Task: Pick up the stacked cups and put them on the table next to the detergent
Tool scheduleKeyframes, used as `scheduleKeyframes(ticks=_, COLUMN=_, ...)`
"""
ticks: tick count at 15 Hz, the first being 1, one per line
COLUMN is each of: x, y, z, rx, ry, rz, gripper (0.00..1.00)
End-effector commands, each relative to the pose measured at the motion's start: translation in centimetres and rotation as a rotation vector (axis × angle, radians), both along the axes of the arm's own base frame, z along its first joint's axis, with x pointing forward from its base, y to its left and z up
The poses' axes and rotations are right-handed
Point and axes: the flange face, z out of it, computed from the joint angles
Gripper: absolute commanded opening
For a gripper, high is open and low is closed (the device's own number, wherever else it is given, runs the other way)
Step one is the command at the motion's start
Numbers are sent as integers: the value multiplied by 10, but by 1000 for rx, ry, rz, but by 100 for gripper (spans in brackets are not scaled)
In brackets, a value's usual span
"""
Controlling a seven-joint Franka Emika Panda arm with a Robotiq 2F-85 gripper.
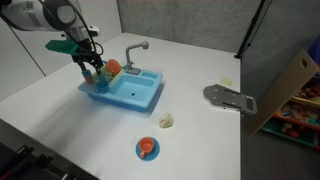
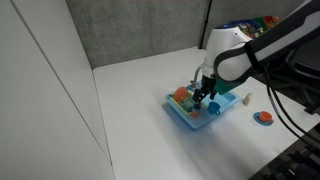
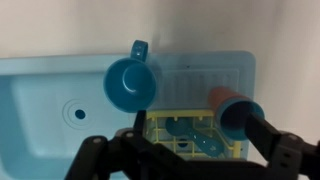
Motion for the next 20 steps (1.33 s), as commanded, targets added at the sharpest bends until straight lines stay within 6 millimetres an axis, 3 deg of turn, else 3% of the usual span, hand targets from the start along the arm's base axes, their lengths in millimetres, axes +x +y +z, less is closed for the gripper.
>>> scheduleKeyframes(ticks=1, x=6, y=2, z=-1, rx=-22, ry=-1, rz=0, gripper=100)
scheduleKeyframes(ticks=8, x=7, y=2, z=-6, rx=-33, ry=5, rz=-3, gripper=100)
scheduleKeyframes(ticks=14, x=8, y=4, z=-7, rx=-40, ry=8, rz=-3, gripper=86)
scheduleKeyframes(ticks=17, x=8, y=7, z=-6, rx=-43, ry=5, rz=3, gripper=88)
scheduleKeyframes(ticks=20, x=6, y=12, z=-6, rx=-42, ry=6, rz=9, gripper=83)
